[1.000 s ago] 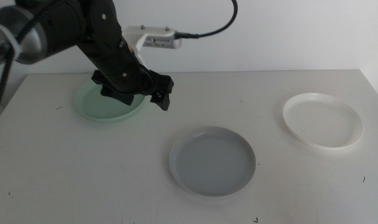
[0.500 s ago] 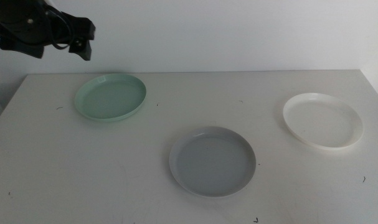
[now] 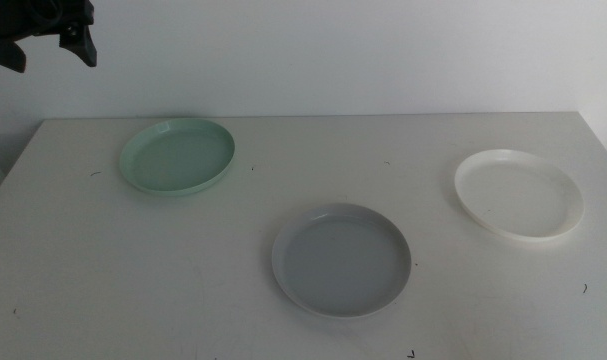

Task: Stack the three bowls on top of each other.

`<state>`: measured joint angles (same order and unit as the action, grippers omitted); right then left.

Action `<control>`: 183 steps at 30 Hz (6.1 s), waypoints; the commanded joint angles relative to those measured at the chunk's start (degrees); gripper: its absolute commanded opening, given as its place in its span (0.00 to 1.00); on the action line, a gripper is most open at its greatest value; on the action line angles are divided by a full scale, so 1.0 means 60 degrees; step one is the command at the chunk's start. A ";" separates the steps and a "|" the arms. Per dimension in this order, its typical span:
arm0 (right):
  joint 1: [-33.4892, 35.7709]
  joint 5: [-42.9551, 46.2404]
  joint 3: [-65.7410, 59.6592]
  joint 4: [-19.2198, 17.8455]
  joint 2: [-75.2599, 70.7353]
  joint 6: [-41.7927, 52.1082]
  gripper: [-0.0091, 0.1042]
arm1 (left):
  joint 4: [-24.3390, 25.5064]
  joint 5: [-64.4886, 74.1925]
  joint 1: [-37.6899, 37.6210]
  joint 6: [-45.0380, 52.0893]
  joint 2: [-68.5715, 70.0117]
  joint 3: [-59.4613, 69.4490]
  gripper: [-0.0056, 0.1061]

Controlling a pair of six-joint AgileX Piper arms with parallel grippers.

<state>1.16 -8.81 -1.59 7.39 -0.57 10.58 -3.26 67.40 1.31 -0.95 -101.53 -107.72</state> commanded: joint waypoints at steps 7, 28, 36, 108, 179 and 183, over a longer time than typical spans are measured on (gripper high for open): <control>-0.0069 0.0679 0.0052 -0.0080 -0.0257 0.0080 0.52 | -0.1168 -0.0403 0.0674 0.0913 -0.1959 -0.2050 0.99; -0.0069 0.0679 0.0052 -0.0080 -0.0257 0.0080 0.52 | -0.2311 -0.0771 0.0930 0.2104 -0.6125 -0.4586 0.99; -0.0069 0.0679 0.0052 -0.0080 -0.0257 0.0080 0.52 | -0.2733 -0.0965 0.0930 0.2321 -0.6518 -0.4565 0.79; -0.0069 0.0679 0.0052 -0.0080 -0.0257 0.0080 0.52 | -0.4363 -0.2758 -0.0521 0.1700 0.2724 0.5415 0.05; -0.0069 0.0679 0.0052 -0.0080 -0.0257 0.0080 0.52 | -0.4396 -0.5652 -0.4306 0.3345 0.1750 0.5525 0.99; -0.0069 0.0679 0.0052 -0.0080 -0.0257 0.0080 0.52 | -0.4374 -0.5031 -0.4306 0.4271 0.3080 0.5525 0.99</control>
<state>1.16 -8.96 -1.59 7.39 -0.57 10.58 -28.23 37.30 -24.46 22.31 -88.19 -72.73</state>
